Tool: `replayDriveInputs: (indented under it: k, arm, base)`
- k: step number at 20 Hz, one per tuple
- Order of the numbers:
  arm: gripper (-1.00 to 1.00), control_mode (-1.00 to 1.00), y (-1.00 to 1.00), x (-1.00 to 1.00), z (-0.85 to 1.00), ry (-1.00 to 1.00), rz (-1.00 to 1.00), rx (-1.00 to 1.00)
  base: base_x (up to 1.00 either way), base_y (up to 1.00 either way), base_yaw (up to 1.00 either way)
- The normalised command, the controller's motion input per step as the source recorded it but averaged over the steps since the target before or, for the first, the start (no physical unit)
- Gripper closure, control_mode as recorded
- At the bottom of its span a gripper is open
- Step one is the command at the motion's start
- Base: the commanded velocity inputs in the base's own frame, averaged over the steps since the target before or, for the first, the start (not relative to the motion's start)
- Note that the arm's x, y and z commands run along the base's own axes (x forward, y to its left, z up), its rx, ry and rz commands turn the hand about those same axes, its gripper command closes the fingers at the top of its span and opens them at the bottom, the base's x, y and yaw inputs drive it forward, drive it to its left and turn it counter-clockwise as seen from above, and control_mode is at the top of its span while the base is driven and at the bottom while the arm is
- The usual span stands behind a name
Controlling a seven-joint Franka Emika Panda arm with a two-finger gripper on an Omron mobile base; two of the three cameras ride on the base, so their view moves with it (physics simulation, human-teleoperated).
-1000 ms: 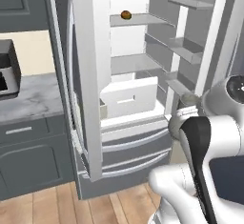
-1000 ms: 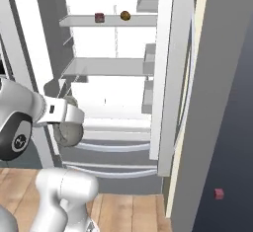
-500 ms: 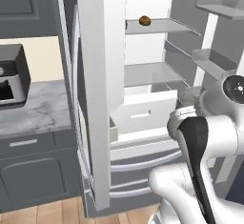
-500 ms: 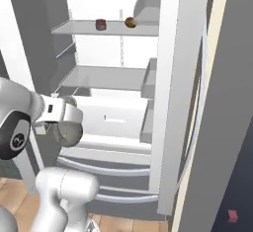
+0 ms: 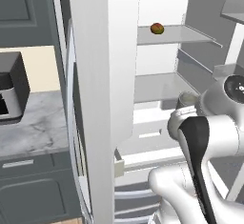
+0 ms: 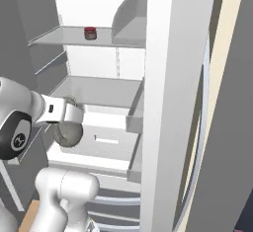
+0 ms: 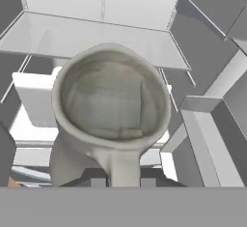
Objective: Move the jam and mango from the second highest shelf to the top shelf to make space. Then, place the pitcher from the counter on the cleared second highest shelf.
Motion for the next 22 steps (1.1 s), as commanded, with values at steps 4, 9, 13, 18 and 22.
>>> replayDriveInputs:
  k: [4, 9, 13, 18, 22]
  arm:
    - [1.00, 1.00, 0.00, 0.00, 0.00, 0.00, 0.00, 0.00]
    - [1.00, -1.00, 0.00, 0.43, -0.12, -0.04, 0.00, 0.00]
    - [1.00, -1.00, 0.00, 0.45, -0.01, -0.07, 0.00, 0.00]
    - [1.00, -1.00, -0.06, 0.53, 0.00, -0.04, 0.00, 0.00]
    - [1.00, -1.00, -0.18, 0.65, 0.00, 0.00, 0.00, 0.00]
  base:
    - [0.53, 0.00, 0.00]
    - [0.00, 0.00, 0.00]
    - [0.00, 0.00, 0.00]
    - [0.00, 0.00, 0.00]
    - [0.00, 0.00, 0.00]
